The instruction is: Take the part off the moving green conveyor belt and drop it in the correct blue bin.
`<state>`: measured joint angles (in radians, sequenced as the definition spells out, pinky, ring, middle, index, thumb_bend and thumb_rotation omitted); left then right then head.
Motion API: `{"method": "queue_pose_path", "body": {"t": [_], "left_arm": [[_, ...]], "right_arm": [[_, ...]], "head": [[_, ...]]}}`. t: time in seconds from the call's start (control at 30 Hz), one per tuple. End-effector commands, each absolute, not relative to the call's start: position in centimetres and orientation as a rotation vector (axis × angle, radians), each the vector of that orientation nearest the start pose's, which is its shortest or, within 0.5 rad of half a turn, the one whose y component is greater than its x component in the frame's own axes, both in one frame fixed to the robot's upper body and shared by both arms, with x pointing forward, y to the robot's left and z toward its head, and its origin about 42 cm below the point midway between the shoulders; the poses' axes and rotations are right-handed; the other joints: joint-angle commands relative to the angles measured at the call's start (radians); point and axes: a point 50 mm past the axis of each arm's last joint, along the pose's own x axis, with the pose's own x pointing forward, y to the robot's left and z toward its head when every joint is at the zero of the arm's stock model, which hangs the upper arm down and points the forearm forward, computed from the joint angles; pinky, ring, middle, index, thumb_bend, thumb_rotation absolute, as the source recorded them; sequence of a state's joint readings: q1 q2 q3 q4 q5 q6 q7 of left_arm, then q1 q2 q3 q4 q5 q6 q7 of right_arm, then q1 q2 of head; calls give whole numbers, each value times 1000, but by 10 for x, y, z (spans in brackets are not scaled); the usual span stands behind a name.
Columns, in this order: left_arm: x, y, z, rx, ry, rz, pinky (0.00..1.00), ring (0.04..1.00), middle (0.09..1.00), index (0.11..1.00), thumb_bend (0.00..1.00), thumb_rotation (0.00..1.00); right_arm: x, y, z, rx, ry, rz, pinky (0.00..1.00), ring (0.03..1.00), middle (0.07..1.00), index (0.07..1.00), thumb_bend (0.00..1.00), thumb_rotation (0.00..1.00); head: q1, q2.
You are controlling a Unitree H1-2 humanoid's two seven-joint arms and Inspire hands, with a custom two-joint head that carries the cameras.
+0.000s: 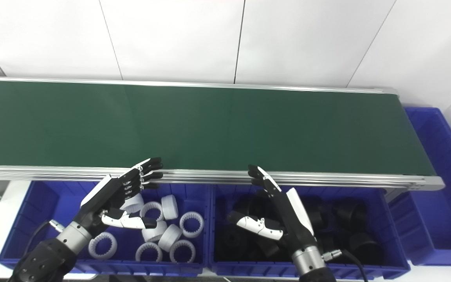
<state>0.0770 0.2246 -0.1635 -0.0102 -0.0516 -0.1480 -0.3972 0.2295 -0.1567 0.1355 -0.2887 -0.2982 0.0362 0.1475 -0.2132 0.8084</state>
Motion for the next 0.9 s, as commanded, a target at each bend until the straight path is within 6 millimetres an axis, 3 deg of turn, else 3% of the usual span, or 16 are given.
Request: {"method": "queue_pose_path", "body": {"t": [0.0, 0.1, 0.3, 0.53, 0.87], "left_arm": [[250, 220, 92, 174, -93, -554, 801, 882, 925, 927, 895, 173], [246, 211, 86, 158, -71, -553, 810, 882, 923, 921, 912, 176], [240, 187, 75, 173, -81, -558, 814, 893, 928, 917, 911, 204], [238, 174, 65, 193, -99, -560, 799, 895, 936, 918, 916, 231], [234, 172, 58, 193, -88, -551, 810, 901, 943, 920, 929, 237]], "right_arm": [[207, -226, 121, -429, -34, 234, 796, 866, 897, 918, 767, 510], [204, -236, 118, -440, -38, 231, 779, 854, 891, 916, 767, 506], [199, -254, 113, -436, -58, 233, 777, 849, 895, 917, 717, 423], [196, -259, 113, -429, -56, 230, 785, 852, 888, 919, 646, 231], [193, -261, 110, -427, -50, 234, 782, 851, 894, 919, 659, 183]], "head": [[79, -14], [232, -64], [384, -156], [419, -196], [388, -245]]}}
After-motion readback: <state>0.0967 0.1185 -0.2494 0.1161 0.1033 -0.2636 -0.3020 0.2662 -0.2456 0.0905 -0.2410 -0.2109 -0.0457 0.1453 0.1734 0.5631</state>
